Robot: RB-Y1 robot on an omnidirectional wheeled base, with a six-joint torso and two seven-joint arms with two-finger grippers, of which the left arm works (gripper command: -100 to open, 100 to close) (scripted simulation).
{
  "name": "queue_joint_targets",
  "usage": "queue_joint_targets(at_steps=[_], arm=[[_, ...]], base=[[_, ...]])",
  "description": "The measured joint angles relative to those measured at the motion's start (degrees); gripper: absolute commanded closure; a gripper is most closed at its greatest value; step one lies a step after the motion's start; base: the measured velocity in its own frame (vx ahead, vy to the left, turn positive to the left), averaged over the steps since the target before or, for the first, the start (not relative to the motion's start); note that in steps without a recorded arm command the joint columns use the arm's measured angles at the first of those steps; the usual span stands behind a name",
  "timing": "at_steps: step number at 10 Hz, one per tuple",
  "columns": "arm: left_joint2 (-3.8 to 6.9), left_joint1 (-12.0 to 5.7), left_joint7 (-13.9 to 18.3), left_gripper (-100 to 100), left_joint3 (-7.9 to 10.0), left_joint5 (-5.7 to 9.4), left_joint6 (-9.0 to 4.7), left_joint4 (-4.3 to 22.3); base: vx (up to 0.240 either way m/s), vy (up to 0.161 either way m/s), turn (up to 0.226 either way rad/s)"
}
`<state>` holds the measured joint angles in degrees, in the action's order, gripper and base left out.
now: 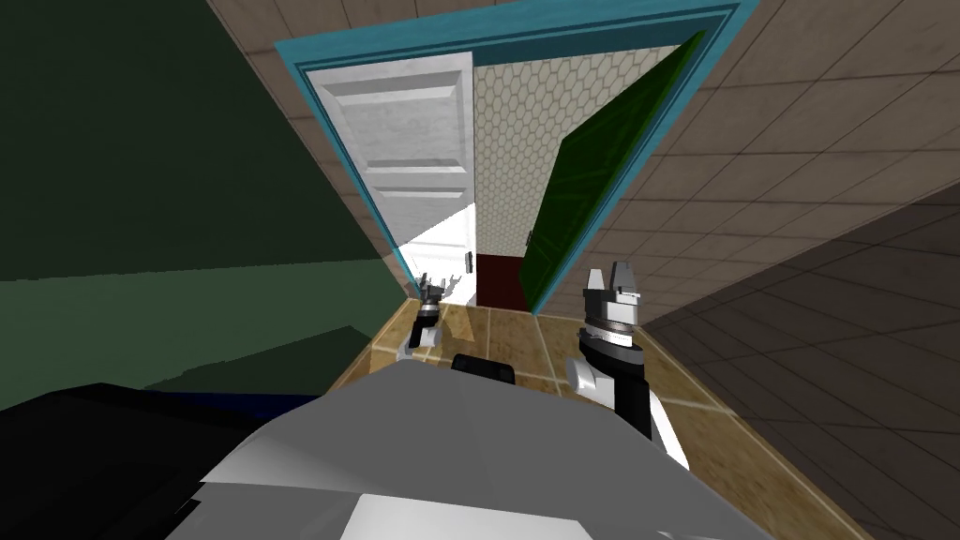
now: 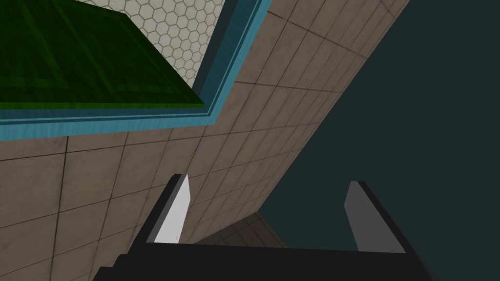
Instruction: Push the door open
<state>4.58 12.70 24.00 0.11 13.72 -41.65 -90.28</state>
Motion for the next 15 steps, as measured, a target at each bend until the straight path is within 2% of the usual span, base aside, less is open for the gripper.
queue_joint_targets(at_steps=[3,4,10,15], arm=[[-0.31,-1.93,4.3,-100,-0.22,1.97,-1.31,5.6],[-0.26,-2.78,5.7,-100,-0.1,2.75,-1.26,7.2],[-0.83,-6.82,14.4,-100,-0.21,6.87,-3.22,18.0],[-1.41,-9.15,19.2,-100,-0.23,9.19,-4.05,23.9]], base=[[0.09,0.048,-0.123],[0.087,0.05,-0.118],[0.081,0.054,-0.129],[0.056,0.038,-0.061]])
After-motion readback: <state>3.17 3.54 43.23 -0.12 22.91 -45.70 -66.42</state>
